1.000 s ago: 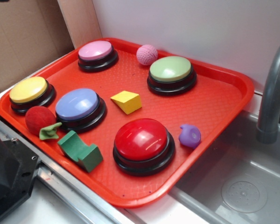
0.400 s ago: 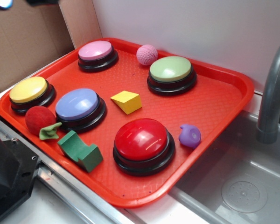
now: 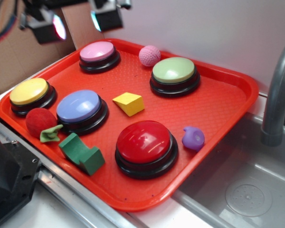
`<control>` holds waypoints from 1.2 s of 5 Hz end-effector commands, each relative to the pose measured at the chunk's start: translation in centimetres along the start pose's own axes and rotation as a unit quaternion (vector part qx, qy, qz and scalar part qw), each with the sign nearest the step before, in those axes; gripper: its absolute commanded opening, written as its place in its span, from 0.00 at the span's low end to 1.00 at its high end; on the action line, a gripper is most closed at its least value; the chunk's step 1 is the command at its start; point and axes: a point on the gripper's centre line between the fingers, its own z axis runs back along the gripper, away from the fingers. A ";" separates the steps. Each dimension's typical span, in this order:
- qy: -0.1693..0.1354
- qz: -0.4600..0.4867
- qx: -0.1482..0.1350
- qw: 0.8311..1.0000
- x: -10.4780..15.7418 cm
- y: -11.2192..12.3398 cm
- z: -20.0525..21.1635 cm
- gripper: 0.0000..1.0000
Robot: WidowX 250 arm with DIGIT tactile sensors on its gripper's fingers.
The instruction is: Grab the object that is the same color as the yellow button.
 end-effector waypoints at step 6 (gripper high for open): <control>-0.036 0.135 0.033 0.990 1.3 -1.5 -12.3 1.00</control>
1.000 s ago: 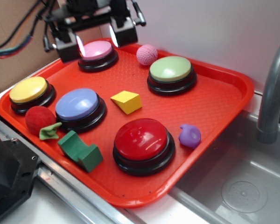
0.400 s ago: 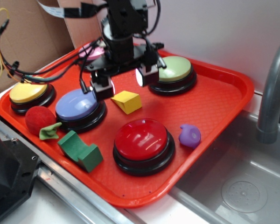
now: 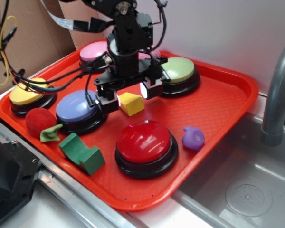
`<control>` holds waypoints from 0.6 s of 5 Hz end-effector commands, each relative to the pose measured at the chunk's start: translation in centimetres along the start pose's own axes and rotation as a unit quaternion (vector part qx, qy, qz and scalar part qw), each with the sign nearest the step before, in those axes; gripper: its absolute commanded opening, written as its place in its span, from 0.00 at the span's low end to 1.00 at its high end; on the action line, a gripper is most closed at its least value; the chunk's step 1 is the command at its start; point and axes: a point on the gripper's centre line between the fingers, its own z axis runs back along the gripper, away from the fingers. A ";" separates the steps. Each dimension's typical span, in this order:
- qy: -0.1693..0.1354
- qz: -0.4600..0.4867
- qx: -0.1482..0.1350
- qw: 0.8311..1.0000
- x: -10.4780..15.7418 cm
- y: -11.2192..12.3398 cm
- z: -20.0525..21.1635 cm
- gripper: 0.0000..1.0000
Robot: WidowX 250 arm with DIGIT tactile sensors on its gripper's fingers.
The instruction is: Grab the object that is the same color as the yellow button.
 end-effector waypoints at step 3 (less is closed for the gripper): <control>0.016 -0.014 -0.037 0.999 1.2 0.3 -0.2 0.00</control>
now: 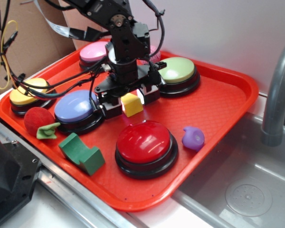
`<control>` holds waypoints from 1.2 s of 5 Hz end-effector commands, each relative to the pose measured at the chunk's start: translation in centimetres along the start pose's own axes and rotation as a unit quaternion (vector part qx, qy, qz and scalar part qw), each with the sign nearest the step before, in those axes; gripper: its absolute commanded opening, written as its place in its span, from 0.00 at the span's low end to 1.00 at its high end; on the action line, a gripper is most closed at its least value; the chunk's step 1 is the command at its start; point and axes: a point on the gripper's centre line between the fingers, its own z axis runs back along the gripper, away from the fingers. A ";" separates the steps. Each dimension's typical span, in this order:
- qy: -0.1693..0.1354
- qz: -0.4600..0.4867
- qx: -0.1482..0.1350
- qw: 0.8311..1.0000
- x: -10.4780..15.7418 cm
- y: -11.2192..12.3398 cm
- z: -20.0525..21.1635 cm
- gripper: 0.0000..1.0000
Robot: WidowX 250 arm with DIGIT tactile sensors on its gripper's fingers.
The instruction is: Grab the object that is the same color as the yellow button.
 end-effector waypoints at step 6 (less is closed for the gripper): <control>0.046 -0.401 -0.122 0.907 11.7 -1.4 16.5 0.00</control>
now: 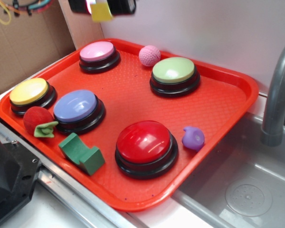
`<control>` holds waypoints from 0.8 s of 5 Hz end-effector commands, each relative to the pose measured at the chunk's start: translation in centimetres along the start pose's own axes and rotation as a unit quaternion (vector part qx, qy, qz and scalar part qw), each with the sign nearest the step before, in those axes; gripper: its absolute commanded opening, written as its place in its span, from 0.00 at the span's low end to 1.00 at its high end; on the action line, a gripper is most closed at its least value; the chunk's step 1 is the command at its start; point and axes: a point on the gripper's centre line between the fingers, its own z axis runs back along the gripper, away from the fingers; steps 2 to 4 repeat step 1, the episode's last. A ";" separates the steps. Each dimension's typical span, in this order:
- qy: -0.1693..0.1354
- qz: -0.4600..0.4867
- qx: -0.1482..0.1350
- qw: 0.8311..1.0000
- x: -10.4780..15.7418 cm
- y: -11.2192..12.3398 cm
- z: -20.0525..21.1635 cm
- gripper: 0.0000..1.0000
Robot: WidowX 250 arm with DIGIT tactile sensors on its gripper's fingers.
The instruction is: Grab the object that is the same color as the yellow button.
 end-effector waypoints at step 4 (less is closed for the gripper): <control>-0.027 0.027 -0.061 0.997 1.9 2.3 2.9 0.00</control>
